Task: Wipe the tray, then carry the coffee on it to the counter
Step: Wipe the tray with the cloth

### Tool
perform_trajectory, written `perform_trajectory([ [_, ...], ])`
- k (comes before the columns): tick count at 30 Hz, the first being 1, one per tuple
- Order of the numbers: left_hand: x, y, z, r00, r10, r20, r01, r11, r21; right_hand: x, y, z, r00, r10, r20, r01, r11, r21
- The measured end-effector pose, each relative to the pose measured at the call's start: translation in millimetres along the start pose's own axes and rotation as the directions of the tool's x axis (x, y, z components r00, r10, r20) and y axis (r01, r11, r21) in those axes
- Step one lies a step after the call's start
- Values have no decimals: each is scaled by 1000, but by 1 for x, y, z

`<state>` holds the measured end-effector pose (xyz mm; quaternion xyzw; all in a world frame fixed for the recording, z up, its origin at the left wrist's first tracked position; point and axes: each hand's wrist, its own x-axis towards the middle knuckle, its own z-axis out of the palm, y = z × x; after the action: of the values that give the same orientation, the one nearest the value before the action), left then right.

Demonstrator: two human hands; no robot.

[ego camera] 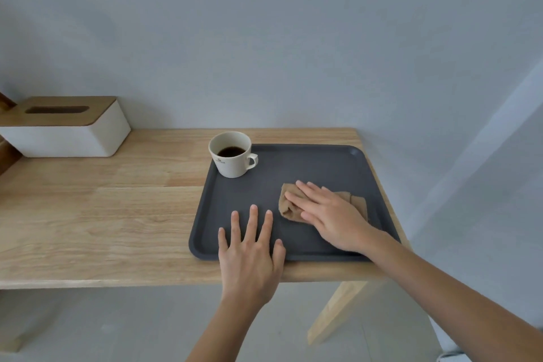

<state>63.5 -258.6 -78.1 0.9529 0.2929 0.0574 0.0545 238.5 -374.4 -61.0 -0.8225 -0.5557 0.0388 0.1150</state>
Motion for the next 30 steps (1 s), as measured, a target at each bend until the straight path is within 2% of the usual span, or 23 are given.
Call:
perform_trajectory([
  [3,0,-1,0,1000,10,-7,-10,1000,-2,-21,1,-3,1000,-9,19,8,1000,26],
  [6,0,-3,2,1000,19,-7,-19,1000,-4,-3,15,-7,999,13,33,-15,998,61],
  [12,0,-4,3,999,35,-10,-35,999,-1,61,76,-18,970,242,0,-242,970,21],
  [15,-2,-3,3,999,32,-13,-32,999,-2,68,81,-17,964,266,-24,-266,964,13],
  [18,2,-1,3,1000,14,-13,-14,1000,5,59,72,-14,967,255,-10,-254,967,33],
  [25,1,2,1,1000,1,-5,-1,1000,19,-17,17,-5,996,92,0,-92,994,54],
  [30,0,2,0,1000,5,28,-5,1000,4,-45,4,-14,994,63,89,-79,978,192],
])
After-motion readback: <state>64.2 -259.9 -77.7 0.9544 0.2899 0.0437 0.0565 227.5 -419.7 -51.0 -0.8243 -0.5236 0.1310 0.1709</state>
